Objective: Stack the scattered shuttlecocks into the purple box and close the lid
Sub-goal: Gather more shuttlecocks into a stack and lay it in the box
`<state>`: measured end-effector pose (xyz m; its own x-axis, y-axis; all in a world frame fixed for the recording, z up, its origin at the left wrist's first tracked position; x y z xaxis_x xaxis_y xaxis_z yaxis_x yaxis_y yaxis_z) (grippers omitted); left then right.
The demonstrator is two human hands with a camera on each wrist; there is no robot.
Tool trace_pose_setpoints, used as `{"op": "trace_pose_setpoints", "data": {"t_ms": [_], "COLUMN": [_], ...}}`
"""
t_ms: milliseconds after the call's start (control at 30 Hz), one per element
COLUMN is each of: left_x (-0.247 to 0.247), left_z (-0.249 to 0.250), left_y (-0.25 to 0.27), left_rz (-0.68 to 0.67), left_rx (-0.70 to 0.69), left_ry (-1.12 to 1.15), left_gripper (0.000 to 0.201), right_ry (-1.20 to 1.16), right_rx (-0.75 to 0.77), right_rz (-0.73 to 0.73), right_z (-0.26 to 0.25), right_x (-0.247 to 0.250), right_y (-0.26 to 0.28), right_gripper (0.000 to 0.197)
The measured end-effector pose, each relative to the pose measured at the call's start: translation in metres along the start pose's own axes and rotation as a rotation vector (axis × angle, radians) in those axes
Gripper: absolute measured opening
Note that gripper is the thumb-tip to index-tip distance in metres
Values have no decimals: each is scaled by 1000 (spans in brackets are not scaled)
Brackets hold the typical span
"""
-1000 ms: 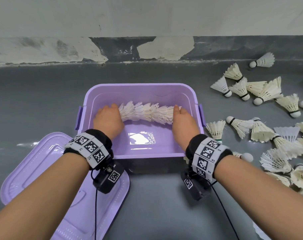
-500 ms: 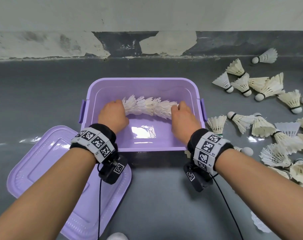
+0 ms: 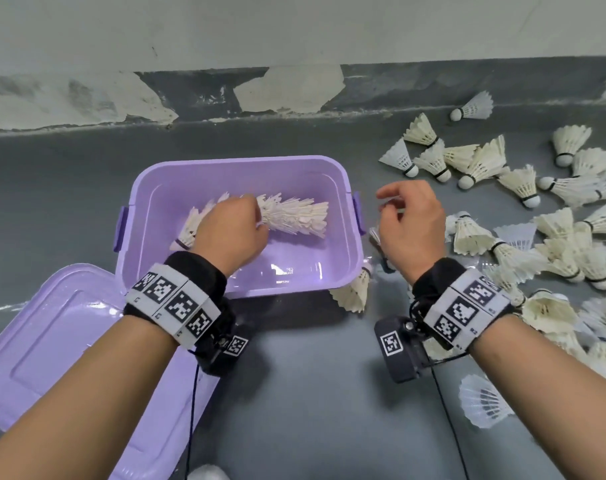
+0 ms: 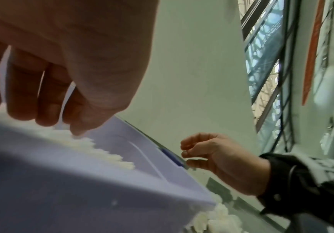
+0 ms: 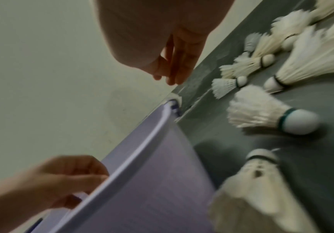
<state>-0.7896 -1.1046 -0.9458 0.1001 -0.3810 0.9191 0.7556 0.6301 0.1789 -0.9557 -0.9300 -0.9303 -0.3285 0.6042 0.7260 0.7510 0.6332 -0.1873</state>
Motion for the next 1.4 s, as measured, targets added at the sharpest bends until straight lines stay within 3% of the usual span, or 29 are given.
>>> {"op": "trace_pose_setpoints", "data": {"t_ms": [67,167,300,367,467,567,767,833,900,967,1033,1167,1233,1300,1400], "left_x": [-2,-10,-24,-31,-37,-41,-60,-68,-73,-75,-74,-71,-69,-68,-70], "left_z": [32,78,121,136,147,151,166,172,178,180,180,175,173,172,172], "left_y": [-3,-7,-3,3,13,20,21,19,17,14,11,8,6,6,8], "left_rz": [46,73,89,88,97,72,-249,-311,-289,-228,-164,-114,-103,-112,-134], "left_rx": [-83,-170,-300,-371,-446,-448,-489,-491,-513,-477,-407,-331,-300,-293,-319], "left_ry": [49,93,188,239,321,417,449,415,453,544,592,615,648,656,635], "left_gripper": [12,11,8,12,13,19,76,92,98,97,80,48,44,44,47], "right_ry": [22,70,151,204,230,149,-27,-80,-175,-265,-370,-408,-112,148,313], "right_rx": [-70,-116,-118,-129,-111,-113,-315,-333,-359,-378,-382,-443,-401,-368,-334], "right_rz": [-59,-360,-688,-770,-753,-612,-252,-217,-222,-252,-281,-164,-251,-454,-647], "right_z": [19,41,52,51,49,51,67,69,68,66,66,85,98,109,115], "right_x": [10,7,-15,-23,-28,-19,32,44,51,55,58,64,63,54,40], "right_y": [9,30,62,73,79,73,41,33,30,32,37,44,46,51,61], "right_gripper": [23,22,59,73,49,27,26,21,23,26,30,30,23,37,59]}}
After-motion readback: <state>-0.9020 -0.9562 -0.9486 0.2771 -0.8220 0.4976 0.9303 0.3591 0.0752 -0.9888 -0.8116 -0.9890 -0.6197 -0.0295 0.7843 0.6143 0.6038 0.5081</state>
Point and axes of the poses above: each hand's wrist, its own y-axis away from the middle knuckle, its own x-axis out of the back of the hand, z = x × y, the point moved 3 cm from there along -y, towards the middle knuckle, and after that the axes turned 7 degrees about -z, right-handed, at the moved point
